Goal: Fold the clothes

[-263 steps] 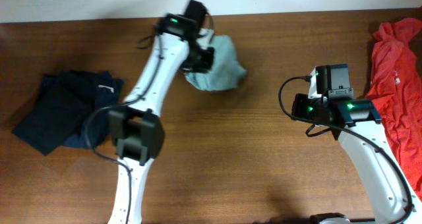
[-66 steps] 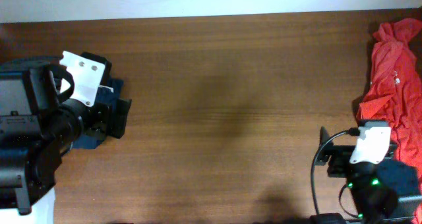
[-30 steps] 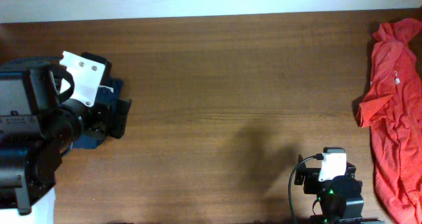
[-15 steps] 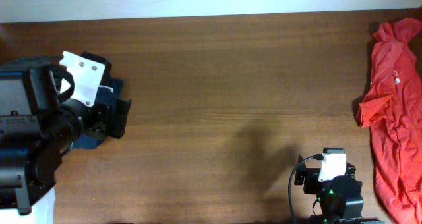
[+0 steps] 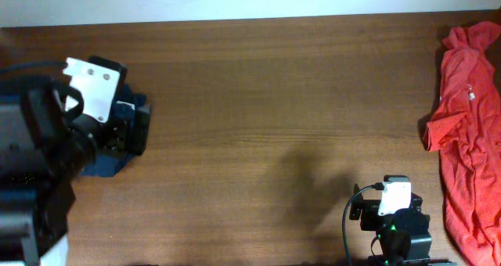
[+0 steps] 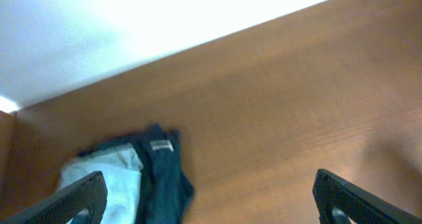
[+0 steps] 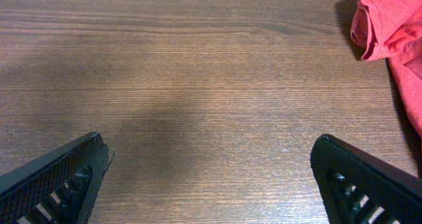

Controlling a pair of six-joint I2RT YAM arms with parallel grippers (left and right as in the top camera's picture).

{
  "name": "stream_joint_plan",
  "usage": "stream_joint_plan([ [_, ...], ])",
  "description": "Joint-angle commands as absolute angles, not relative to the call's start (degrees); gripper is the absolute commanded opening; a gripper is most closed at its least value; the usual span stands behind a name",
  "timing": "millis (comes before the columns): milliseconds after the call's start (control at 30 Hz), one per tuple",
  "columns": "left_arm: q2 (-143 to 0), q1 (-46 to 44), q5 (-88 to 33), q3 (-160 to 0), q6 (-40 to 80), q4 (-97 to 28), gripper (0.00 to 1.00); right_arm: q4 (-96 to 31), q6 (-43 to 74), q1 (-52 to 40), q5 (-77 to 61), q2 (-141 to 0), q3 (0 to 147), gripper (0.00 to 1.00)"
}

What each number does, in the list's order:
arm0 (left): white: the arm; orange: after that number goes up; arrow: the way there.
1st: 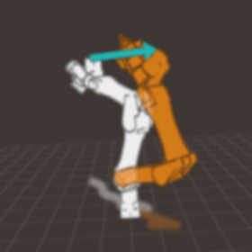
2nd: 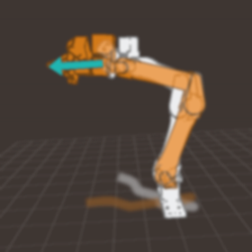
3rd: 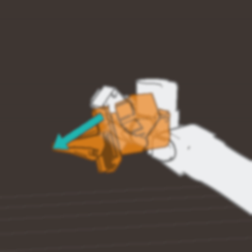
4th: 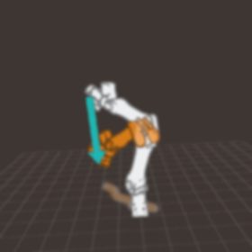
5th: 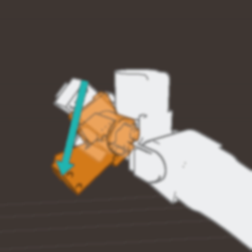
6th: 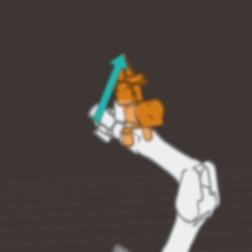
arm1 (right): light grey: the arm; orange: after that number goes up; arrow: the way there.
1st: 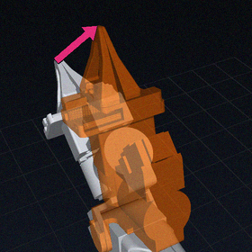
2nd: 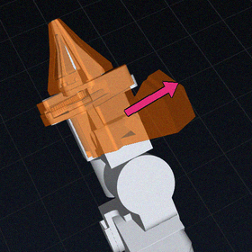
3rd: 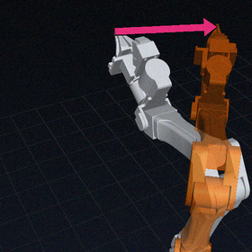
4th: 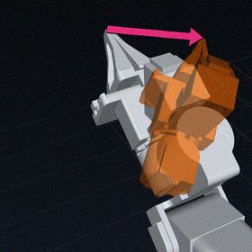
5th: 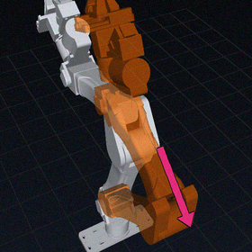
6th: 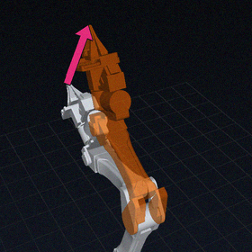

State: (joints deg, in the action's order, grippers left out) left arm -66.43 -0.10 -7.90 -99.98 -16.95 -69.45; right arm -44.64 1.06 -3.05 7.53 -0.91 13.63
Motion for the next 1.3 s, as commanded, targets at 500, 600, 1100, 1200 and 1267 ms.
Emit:
stream_joint_plan([
  [500,-26.8,2.5,-7.2,-39.7,-17.7,-32.7,0.99,-44.6,0.9,-3.4,8.2,-0.2,13.3,0.99],
  [600,-19.5,2.5,-7.2,-32.8,-17.7,-32.7,0.99,-44.6,0.9,-3.4,8.2,-0.2,13.3,0.99],
  [1100,-0.8,2.5,-8.1,-8.5,-13.5,-23.4,0.99,-44.6,0.8,-3.4,8.2,-0.2,13.3,0.99],
  [1200,-0.3,2.5,-8.1,-6.7,-13.5,-22.5,0.99,-44.6,0.8,-3.4,8.2,-0.2,13.3,0.99],
  [1267,-0.3,2.5,-7.7,-6.7,-13.6,-21.9,0.99,-44.6,0.8,-3.4,8.2,-0.2,13.3,0.99],
])
